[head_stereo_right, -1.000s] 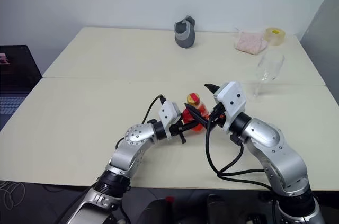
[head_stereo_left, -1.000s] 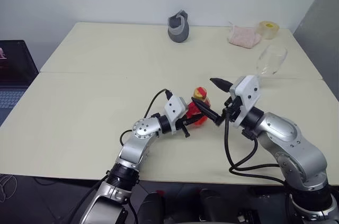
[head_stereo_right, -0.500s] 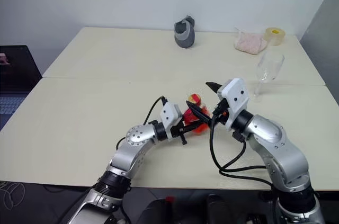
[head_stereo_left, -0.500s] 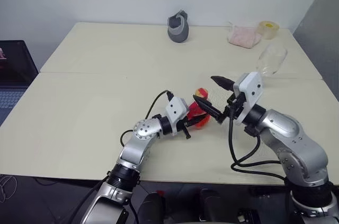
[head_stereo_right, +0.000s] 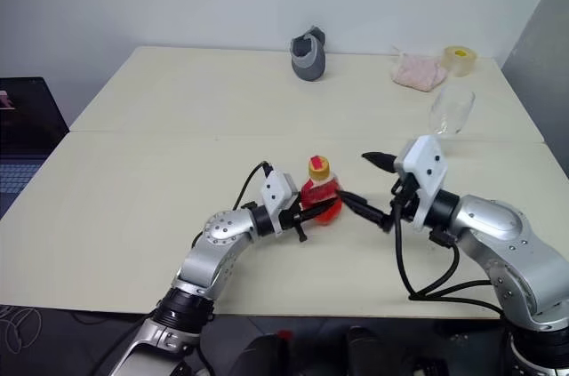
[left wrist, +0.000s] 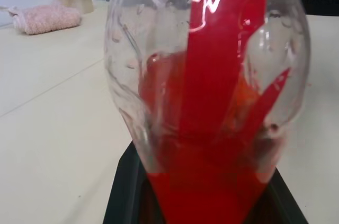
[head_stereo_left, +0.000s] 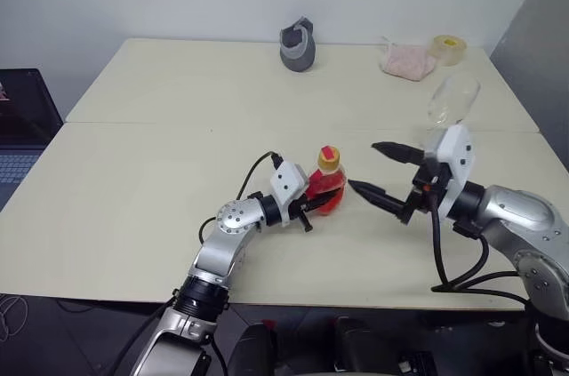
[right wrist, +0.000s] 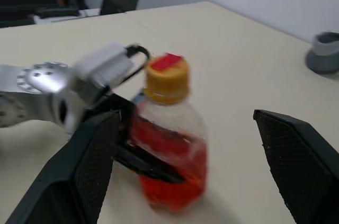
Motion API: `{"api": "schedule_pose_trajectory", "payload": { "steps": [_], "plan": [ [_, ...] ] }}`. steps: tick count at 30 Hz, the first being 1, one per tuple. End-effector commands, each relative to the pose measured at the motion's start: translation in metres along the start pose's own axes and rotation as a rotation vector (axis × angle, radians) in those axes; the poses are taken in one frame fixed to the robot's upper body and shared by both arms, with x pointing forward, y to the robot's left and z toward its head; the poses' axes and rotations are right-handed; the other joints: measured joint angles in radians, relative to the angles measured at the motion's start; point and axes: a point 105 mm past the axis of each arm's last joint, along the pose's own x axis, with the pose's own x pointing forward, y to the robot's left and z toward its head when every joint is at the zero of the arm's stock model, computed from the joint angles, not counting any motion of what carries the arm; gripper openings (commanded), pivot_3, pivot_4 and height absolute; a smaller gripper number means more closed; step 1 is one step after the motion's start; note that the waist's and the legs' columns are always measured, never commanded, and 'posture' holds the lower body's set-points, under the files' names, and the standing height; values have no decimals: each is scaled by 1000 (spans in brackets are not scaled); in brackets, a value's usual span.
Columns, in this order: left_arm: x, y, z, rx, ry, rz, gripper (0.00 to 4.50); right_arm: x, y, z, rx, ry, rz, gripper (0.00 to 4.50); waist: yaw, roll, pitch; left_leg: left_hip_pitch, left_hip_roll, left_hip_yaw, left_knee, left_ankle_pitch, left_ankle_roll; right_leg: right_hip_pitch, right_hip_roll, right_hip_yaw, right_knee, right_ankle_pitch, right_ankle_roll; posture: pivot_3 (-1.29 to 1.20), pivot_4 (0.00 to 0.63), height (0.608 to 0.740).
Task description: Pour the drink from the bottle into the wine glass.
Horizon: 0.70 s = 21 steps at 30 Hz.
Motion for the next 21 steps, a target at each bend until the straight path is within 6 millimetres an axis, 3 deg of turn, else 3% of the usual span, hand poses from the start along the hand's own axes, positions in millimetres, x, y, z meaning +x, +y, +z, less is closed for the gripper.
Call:
{"api": "schedule_pose_trajectory", "payload": {
  "steps": [1,8,21],
  "plan": [
    [3,1,16,32,-61,0,791,16,1,18,-78,-73,-63,4273,1,0,0,0,0,0,0,0,0,0,0,0,0,0,0,0,150,740],
    [4,-2,16,29,-61,-9,791,45,-6,31,-140,-133,-140,4273,3,0,0,-1,-1,0,0,0,0,0,-1,0,-1,0,0,0,150,740],
    [5,-3,16,25,-62,-7,791,46,3,19,-179,-83,-123,4273,2,0,0,-1,0,-1,0,0,0,0,-1,-1,0,0,0,0,150,740]
  ]
}}
